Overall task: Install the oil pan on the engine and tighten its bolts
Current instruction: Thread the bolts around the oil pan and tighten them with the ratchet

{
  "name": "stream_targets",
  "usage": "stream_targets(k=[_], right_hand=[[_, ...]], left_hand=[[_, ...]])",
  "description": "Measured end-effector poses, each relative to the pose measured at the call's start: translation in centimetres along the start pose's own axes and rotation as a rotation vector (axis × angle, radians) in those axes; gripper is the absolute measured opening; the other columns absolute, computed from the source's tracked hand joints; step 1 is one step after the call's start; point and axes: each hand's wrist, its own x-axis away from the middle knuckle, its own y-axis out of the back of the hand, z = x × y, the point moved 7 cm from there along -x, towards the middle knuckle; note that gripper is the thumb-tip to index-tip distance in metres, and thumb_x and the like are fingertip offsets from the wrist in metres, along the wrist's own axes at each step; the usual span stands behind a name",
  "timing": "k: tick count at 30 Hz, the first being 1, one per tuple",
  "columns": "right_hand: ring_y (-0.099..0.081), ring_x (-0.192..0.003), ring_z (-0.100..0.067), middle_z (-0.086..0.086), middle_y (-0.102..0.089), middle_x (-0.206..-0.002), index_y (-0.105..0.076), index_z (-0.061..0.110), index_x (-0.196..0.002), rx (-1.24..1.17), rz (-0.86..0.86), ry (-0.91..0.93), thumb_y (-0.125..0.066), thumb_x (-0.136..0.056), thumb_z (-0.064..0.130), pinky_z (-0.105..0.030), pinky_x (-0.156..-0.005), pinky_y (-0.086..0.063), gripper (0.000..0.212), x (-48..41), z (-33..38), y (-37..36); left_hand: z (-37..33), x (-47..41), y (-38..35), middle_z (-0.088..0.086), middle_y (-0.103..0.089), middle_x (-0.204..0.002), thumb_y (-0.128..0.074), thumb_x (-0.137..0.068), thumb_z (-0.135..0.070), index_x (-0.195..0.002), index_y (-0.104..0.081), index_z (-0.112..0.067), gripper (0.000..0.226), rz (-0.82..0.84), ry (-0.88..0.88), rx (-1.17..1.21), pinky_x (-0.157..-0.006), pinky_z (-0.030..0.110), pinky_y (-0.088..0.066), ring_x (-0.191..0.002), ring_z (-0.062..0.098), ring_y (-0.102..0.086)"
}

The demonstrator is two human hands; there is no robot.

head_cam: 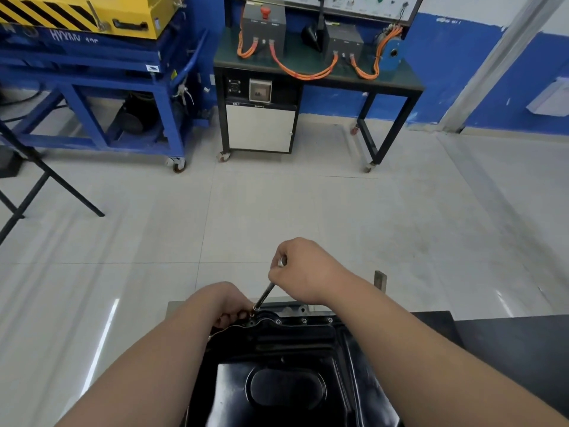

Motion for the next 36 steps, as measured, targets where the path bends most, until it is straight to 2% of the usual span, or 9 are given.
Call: stream_targets(k=[4, 8, 11, 20, 23, 27, 31, 33, 36], right_hand=[[-0.051, -0.058, -0.009, 0.007, -0.056, -0.080, -0.058, 0.021, -0.082, 0.029, 0.032, 0.006, -0.051, -0.082, 0.022, -0.023, -0.050, -0.037, 0.007, -0.5, 0.0, -1.6], [-0.058, -0.080, -0.020, 0.000, -0.063, -0.089, -0.062, 0.015, -0.086, 0.086, 0.050, 0.015, -0.051, -0.081, 0.019, -0.027, -0.063, -0.045, 0.012, -1.0, 0.0, -3.2], [-0.058, -0.082, -0.022, -0.002, -0.063, -0.089, -0.061, 0.014, -0.086, 0.107, 0.053, 0.028, -0.051, -0.081, 0.018, -0.030, -0.067, -0.048, 0.013, -1.1, 0.1, -3.5], [-0.054, -0.088, -0.024, -0.005, -0.061, -0.099, -0.057, 0.018, -0.098, 0.328, 0.168, 0.301, -0.046, -0.087, 0.025, -0.033, -0.071, -0.046, 0.017, -0.2, 1.8, -4.8], [-0.056, -0.091, -0.027, -0.007, -0.060, -0.102, -0.058, 0.015, -0.099, 0.385, 0.193, 0.303, -0.046, -0.087, 0.022, -0.037, -0.075, -0.049, 0.018, -0.4, 1.9, -4.9], [-0.055, -0.096, -0.026, -0.005, -0.051, -0.114, -0.058, 0.017, -0.109, 0.401, 0.219, 0.348, -0.048, -0.088, 0.020, -0.033, -0.074, -0.044, 0.024, -0.4, 2.8, -5.3], [-0.054, -0.100, -0.023, -0.002, -0.055, -0.116, -0.052, 0.022, -0.120, 0.413, 0.197, 0.379, -0.052, -0.086, 0.016, -0.033, -0.075, -0.043, 0.034, -0.1, 3.5, -5.7], [-0.056, -0.095, -0.029, -0.008, -0.056, -0.110, -0.051, 0.014, -0.121, 0.506, 0.168, 0.389, -0.053, -0.087, 0.014, -0.035, -0.070, -0.045, 0.034, -0.2, 3.9, -6.0], [-0.058, -0.083, -0.034, -0.016, -0.056, -0.098, -0.049, 0.002, -0.111, 0.608, 0.095, 0.419, -0.048, -0.088, 0.008, -0.030, -0.051, -0.028, 0.024, -0.1, 5.0, -6.4]], left_hand=[[-0.9, -0.5, -0.5, 0.002, -0.030, -0.055, -0.046, -0.090, -0.024, -0.056, -0.041, -0.015, 0.035, -0.007, -0.040, -0.193, -0.046, 0.023, -0.017, -0.045, 0.015, -0.022], [-1.3, -0.7, -0.3, 0.006, -0.035, -0.058, -0.047, -0.087, -0.018, -0.058, -0.043, -0.014, 0.029, -0.057, -0.102, -0.265, -0.046, 0.024, -0.021, -0.047, 0.017, -0.027], [-1.3, -0.7, -0.2, 0.007, -0.039, -0.061, -0.043, -0.088, -0.014, -0.065, -0.044, -0.012, 0.023, -0.060, -0.106, -0.337, -0.046, 0.025, -0.022, -0.048, 0.019, -0.029], [-0.7, 0.0, 0.6, 0.010, -0.051, -0.070, -0.050, -0.082, -0.021, -0.079, -0.057, -0.007, 0.016, -0.215, -0.166, -0.213, -0.047, 0.023, -0.030, -0.054, 0.021, -0.042], [-1.0, 0.0, 0.9, 0.011, -0.064, -0.101, -0.047, -0.085, -0.026, -0.104, -0.063, -0.004, 0.033, -0.266, -0.204, -0.299, -0.070, 0.028, -0.046, -0.086, 0.024, -0.060], [-0.6, 0.6, 0.5, 0.013, -0.061, -0.119, -0.041, -0.091, -0.027, -0.113, -0.063, -0.006, 0.037, -0.271, -0.293, -0.405, -0.093, 0.033, -0.045, -0.108, 0.025, -0.057], [0.3, 1.7, 0.6, -0.008, -0.065, -0.086, -0.056, -0.078, -0.039, -0.081, -0.064, -0.026, 0.015, -0.357, -0.414, -0.332, -0.067, 0.020, -0.044, -0.081, 0.006, -0.060], [0.2, 3.1, 0.6, -0.015, -0.062, -0.067, -0.060, -0.068, -0.052, -0.068, -0.058, -0.032, 0.020, -0.488, -0.502, -0.270, -0.052, 0.013, -0.036, -0.063, -0.004, -0.056], [-0.5, 5.2, 0.1, -0.009, -0.064, -0.069, -0.051, -0.077, -0.050, -0.067, -0.051, -0.030, 0.022, -0.707, -0.534, -0.338, -0.049, 0.022, -0.037, -0.063, 0.006, -0.057]])
